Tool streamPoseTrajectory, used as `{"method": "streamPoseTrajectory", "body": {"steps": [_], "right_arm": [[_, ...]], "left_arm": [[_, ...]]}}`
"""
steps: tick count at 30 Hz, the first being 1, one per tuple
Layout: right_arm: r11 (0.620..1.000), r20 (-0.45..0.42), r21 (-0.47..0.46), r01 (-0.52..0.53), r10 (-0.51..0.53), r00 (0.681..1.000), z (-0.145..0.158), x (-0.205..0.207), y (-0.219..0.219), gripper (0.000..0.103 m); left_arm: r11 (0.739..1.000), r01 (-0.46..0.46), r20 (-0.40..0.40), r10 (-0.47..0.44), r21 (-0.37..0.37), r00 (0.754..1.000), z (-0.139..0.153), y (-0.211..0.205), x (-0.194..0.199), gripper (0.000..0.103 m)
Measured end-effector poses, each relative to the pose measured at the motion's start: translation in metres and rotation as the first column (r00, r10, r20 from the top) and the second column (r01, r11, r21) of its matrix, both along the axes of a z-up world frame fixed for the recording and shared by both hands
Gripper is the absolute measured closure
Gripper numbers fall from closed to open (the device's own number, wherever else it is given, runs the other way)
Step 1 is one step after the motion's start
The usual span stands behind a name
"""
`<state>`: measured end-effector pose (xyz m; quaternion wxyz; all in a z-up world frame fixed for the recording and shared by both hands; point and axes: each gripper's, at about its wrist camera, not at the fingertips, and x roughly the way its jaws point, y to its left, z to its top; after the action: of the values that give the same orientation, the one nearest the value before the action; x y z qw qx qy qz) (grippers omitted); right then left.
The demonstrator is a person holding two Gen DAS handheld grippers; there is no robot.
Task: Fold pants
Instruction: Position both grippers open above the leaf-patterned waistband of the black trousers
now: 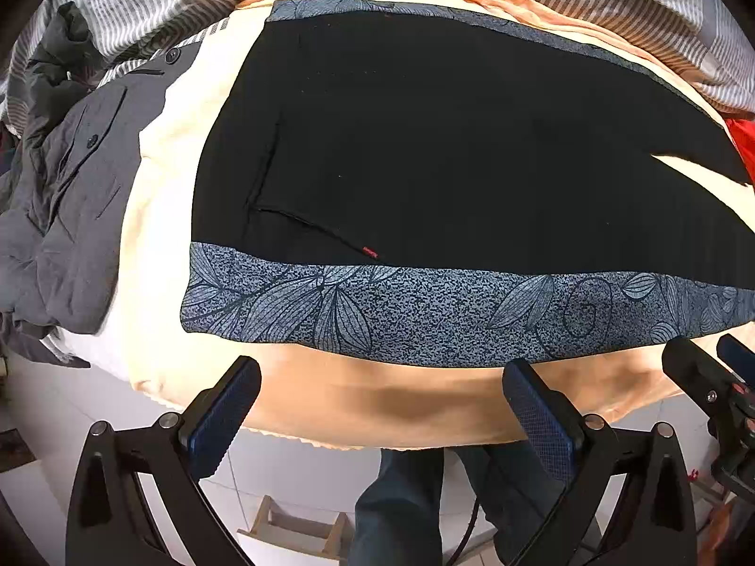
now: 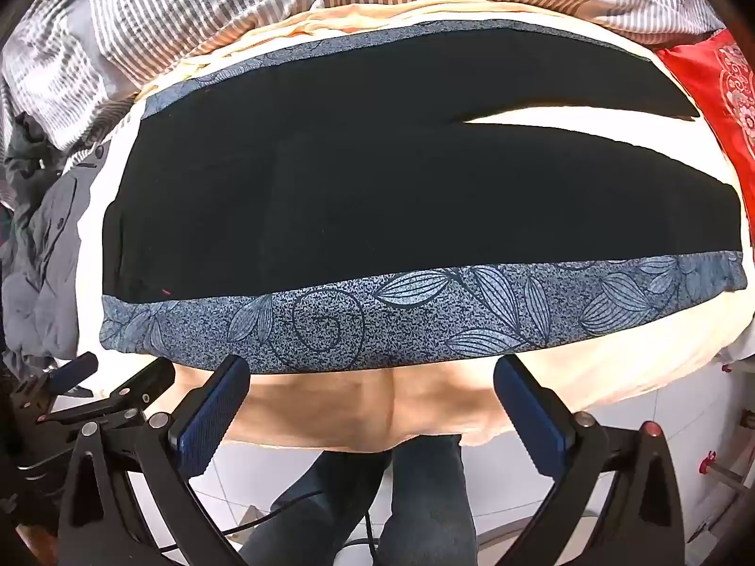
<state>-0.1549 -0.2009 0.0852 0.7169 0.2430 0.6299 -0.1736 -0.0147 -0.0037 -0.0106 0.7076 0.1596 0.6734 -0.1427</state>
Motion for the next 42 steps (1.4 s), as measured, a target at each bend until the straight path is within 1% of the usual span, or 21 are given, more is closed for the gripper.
{"method": "streamPoseTrajectory", "body": {"steps": [4, 8, 12, 14, 16, 18, 21, 25, 30, 42], "right_arm": [[1.000, -0.001, -0.003, 0.001, -0.001, 1.000, 0.0004, -0.0019, -0.0001, 0.000], [1.000, -0.005, -0.006, 0.000, 0.000, 1.000, 0.0007, -0.0042, -0.0015, 0.000], [1.000, -0.007, -0.006, 0.003, -0.003, 1.000, -0.0005, -0.0054, -0.0023, 0.000], [1.000, -0.007, -0.007, 0.004, -0.004, 1.000, -0.0005, -0.0051, -0.0021, 0.000], [1.000, -0.008, -0.011, 0.001, -0.002, 1.000, -0.0002, -0.0050, -0.0013, 0.000], [1.000, -0.008, -0.013, -0.001, 0.001, 1.000, -0.0005, -0.0047, -0.0009, 0.000], [1.000, -0.010, -0.011, 0.000, 0.000, 1.000, -0.0012, -0.0046, -0.0008, 0.000], [1.000, -0.012, -0.011, -0.003, 0.003, 1.000, -0.0010, -0.0044, -0.0003, 0.000], [1.000, -0.010, -0.021, -0.011, 0.010, 1.000, 0.0003, -0.0030, 0.0009, 0.000], [0.999, -0.017, -0.027, -0.021, 0.020, 1.000, -0.0016, -0.0020, 0.0035, 0.000]], "left_arm": [[1.000, -0.003, 0.015, 0.003, -0.004, 1.000, 0.0024, 0.0018, 0.0015, 0.000], [1.000, 0.009, -0.007, -0.009, -0.025, 1.000, 0.0015, 0.0031, 0.0016, 0.000], [1.000, 0.007, 0.009, -0.007, -0.004, 1.000, 0.0024, 0.0025, 0.0022, 0.000], [1.000, -0.001, 0.007, 0.001, -0.011, 1.000, 0.0016, 0.0042, 0.0029, 0.000], [1.000, 0.004, 0.015, -0.003, -0.001, 1.000, 0.0013, 0.0045, 0.0034, 0.000], [1.000, 0.013, 0.014, -0.013, -0.012, 1.000, 0.0015, 0.0045, 0.0025, 0.000], [1.000, 0.012, 0.032, -0.012, -0.003, 0.999, 0.0025, 0.0036, 0.0008, 0.000], [1.000, 0.003, 0.040, -0.002, -0.011, 0.999, 0.0058, 0.0053, 0.0023, 0.000], [1.000, 0.012, 0.051, -0.011, -0.017, 0.999, 0.0086, 0.0048, 0.0027, 0.000], [1.000, 0.008, 0.044, -0.008, -0.015, 0.999, 0.0065, 0.0043, 0.0021, 0.000]]}}
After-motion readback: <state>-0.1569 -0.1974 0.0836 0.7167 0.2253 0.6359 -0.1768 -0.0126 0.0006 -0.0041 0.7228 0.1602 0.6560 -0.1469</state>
